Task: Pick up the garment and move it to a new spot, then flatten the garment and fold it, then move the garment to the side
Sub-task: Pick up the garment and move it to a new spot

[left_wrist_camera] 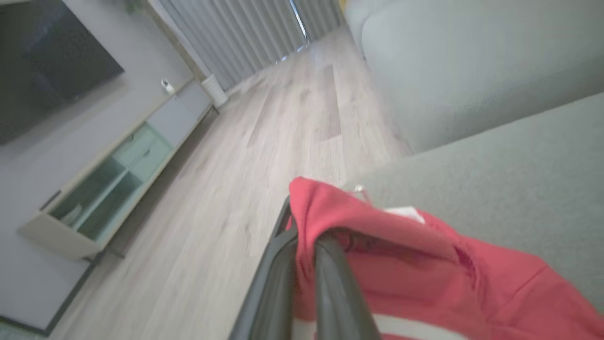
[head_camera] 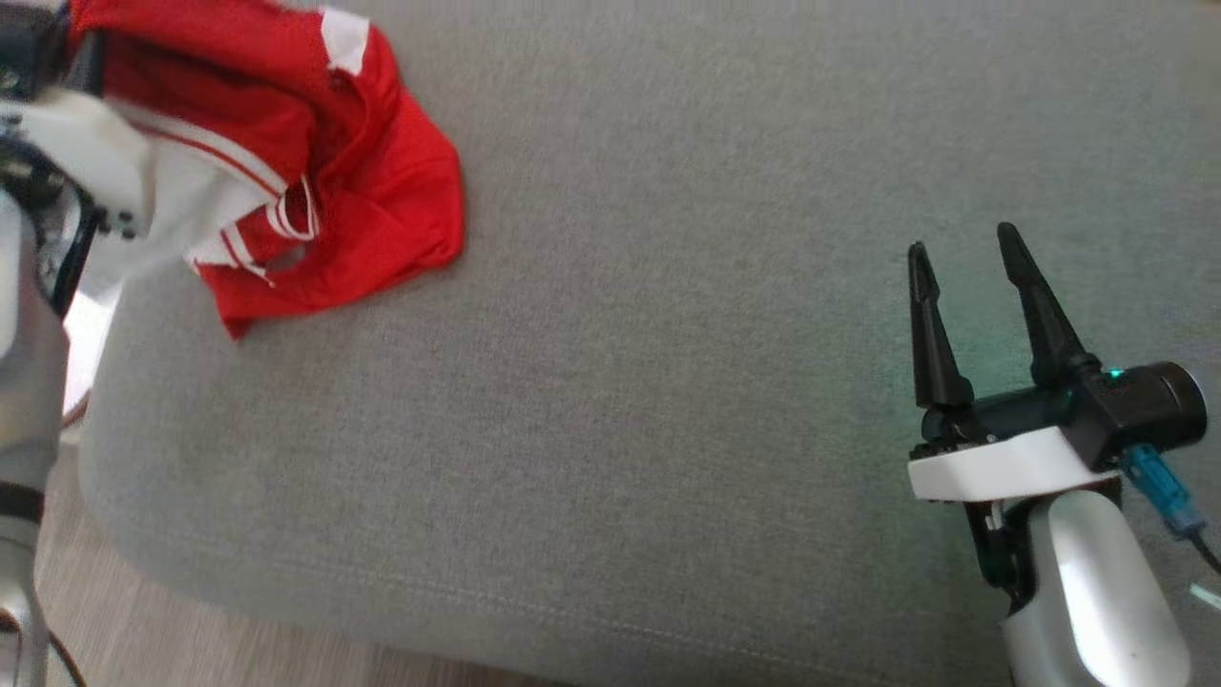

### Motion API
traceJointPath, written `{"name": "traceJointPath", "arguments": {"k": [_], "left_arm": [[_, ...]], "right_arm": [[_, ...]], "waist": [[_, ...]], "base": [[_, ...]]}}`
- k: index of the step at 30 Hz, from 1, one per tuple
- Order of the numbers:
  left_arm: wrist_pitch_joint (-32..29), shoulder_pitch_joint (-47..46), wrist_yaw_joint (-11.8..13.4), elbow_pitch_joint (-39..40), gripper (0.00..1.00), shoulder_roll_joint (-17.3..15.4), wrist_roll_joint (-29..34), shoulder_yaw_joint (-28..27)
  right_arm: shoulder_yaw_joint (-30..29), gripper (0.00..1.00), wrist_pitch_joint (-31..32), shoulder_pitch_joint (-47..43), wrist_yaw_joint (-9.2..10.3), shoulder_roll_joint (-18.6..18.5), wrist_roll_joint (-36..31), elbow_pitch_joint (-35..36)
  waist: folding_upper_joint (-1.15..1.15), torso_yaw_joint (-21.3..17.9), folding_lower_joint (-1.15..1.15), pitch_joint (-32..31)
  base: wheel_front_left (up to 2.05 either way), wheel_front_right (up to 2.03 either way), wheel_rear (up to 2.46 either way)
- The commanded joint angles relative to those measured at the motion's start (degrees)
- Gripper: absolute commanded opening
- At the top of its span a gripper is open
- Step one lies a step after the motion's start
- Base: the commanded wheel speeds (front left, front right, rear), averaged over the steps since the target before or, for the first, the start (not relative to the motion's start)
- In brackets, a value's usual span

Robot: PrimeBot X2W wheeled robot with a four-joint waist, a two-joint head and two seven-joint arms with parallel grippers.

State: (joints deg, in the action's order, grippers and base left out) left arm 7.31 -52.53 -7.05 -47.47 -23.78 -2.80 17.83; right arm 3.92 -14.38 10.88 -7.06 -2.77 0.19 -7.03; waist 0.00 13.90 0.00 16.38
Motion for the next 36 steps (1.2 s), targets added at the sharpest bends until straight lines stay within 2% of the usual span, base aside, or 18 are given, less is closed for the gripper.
{"name": "traceJointPath", "arguments": {"k": [1,9,18,21,25,28,31,36], "left_arm": [[0.78,-3.94,0.20,3.45,0.00,-3.66,1.06,-0.46],[-0.71,-7.21,-0.25,12.28,0.00,-1.83,2.03,4.97],[-4.40,-8.74,-0.42,24.77,0.00,2.22,-2.89,12.11],[-5.68,-9.23,-0.42,28.55,0.00,4.17,-5.25,13.48],[-6.48,-8.05,-0.27,31.93,0.00,8.31,-8.61,14.25],[-6.15,-4.44,0.34,30.80,0.00,11.86,-11.18,15.23],[-4.63,0.75,1.55,26.32,0.00,14.47,-12.79,16.36],[-0.85,7.46,3.08,14.35,0.00,16.22,-13.52,17.89]], "right_arm": [[1.12,1.00,-0.59,0.18,-0.43,-0.10,1.06,1.64],[-0.30,1.00,-0.61,-1.75,-0.43,-0.10,3.84,1.74],[-2.07,1.00,-0.62,-4.34,-0.43,-0.10,5.61,2.33],[-2.29,1.00,-0.62,-4.78,-0.43,-0.10,5.96,2.71],[-2.65,1.00,-0.62,-5.06,-0.43,-0.10,6.26,3.30],[-2.76,1.00,-0.62,-4.97,-0.43,-0.10,6.50,3.56],[-2.08,1.00,-0.62,-4.60,-0.43,-0.10,6.81,3.91],[-1.01,1.00,-0.62,-3.52,-0.43,-0.10,7.18,4.31]], "waist": [[0.00,-1.57,0.00,-3.32],[0.00,-5.27,0.00,-9.24],[0.00,-11.83,0.00,-14.17],[0.00,-14.26,0.00,-14.57],[0.00,-17.22,0.00,-13.81],[0.00,-19.15,0.00,-12.54],[0.00,-21.05,0.00,-11.05],[0.00,-23.88,0.00,-7.87]], "base": [[0.00,0.00,0.00],[0.00,0.00,0.00],[0.00,0.00,0.00],[0.00,0.00,0.00],[0.00,0.00,0.00],[0.00,0.00,0.00],[0.00,0.00,0.00],[0.00,0.00,0.00]]}}
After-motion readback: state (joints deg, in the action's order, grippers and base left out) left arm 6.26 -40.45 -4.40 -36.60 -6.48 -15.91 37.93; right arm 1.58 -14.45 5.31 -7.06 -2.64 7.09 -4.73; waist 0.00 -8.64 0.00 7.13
